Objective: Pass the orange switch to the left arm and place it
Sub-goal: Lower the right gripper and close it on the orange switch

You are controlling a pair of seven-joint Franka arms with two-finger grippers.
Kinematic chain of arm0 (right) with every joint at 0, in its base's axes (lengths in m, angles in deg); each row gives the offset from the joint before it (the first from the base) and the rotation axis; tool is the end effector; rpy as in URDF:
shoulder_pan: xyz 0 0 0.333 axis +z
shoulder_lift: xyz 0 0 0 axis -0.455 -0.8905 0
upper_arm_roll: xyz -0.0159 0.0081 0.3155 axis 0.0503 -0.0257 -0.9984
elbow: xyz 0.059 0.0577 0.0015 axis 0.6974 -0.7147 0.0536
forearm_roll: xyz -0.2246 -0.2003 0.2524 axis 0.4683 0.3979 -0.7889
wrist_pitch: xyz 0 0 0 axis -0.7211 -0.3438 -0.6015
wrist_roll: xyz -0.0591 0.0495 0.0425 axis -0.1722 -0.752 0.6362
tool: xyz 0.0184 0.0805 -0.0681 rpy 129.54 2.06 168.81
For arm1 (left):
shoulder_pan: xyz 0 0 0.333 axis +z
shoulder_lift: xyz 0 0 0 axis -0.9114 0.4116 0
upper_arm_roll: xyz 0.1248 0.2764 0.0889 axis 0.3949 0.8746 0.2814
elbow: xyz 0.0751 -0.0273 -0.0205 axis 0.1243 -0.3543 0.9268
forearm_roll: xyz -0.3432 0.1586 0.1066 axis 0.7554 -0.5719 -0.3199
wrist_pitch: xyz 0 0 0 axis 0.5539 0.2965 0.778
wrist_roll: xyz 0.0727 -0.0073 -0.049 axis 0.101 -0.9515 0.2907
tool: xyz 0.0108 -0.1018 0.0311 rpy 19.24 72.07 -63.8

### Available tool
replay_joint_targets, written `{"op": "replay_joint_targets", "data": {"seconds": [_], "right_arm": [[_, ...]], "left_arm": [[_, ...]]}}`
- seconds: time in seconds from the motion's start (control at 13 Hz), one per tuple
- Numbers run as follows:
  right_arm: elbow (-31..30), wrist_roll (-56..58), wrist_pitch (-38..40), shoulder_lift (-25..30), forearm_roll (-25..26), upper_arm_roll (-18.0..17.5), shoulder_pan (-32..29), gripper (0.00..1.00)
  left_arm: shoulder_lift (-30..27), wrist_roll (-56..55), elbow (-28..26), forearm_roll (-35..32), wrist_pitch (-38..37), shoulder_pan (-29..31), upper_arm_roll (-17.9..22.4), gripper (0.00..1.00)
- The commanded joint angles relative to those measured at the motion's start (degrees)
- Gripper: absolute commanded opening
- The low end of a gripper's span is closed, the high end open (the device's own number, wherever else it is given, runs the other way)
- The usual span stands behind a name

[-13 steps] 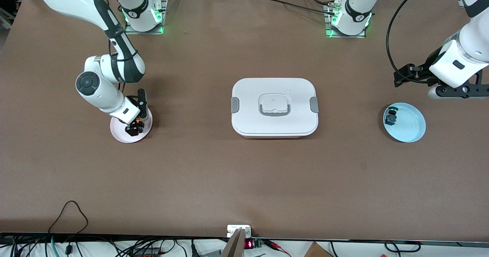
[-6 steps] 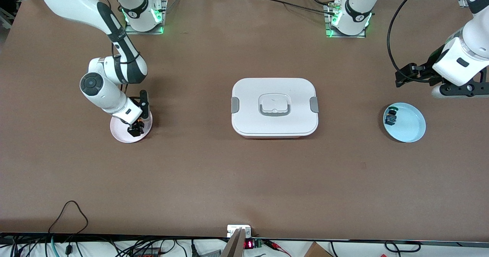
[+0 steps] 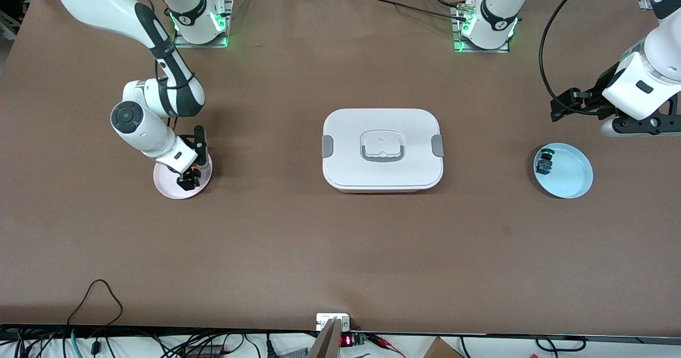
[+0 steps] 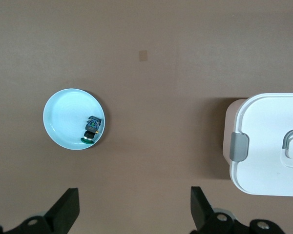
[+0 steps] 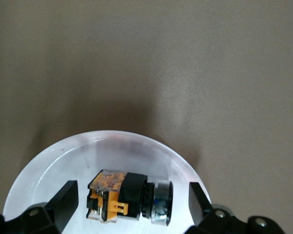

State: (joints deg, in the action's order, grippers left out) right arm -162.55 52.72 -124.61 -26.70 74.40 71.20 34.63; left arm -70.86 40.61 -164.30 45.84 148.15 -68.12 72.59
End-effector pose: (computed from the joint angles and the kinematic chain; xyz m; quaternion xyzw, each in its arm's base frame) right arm 0.5581 0.0766 0.2008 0.6224 0.7821 0.0193 0.0243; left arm 0.5651 -0.0452 0.5867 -0.9990 -0.0249 0.0346 0.0110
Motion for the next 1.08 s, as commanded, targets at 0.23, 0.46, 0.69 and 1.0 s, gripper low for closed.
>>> {"op": "replay_joint_targets", "data": {"seconds": [0.23, 0.46, 0.69, 1.0], "right_arm": [[-1.23, 0.76, -2.99, -0.53, 0.44, -0.25, -1.06, 1.0], [-1.32, 0.85, -2.99, -0.53, 0.44, -0.25, -1.41, 0.97], [-1.32, 0.93, -3.25, -0.53, 0.53, -0.25, -1.33, 0.84], [-1.32, 0.58, -3.61, -0.44, 0.44, -0.25, -1.5, 0.19]], "left_arm": [[1.07, -0.74, 2.05, -0.21, -1.03, -0.3, 0.11, 1.0], [1.07, -0.74, 2.05, -0.21, -1.03, -0.3, 0.11, 1.0], [1.07, -0.74, 2.05, -0.21, -1.03, -0.3, 0.19, 1.0], [1.07, -0.74, 2.05, -0.21, -1.03, -0.3, 0.11, 1.0]]}}
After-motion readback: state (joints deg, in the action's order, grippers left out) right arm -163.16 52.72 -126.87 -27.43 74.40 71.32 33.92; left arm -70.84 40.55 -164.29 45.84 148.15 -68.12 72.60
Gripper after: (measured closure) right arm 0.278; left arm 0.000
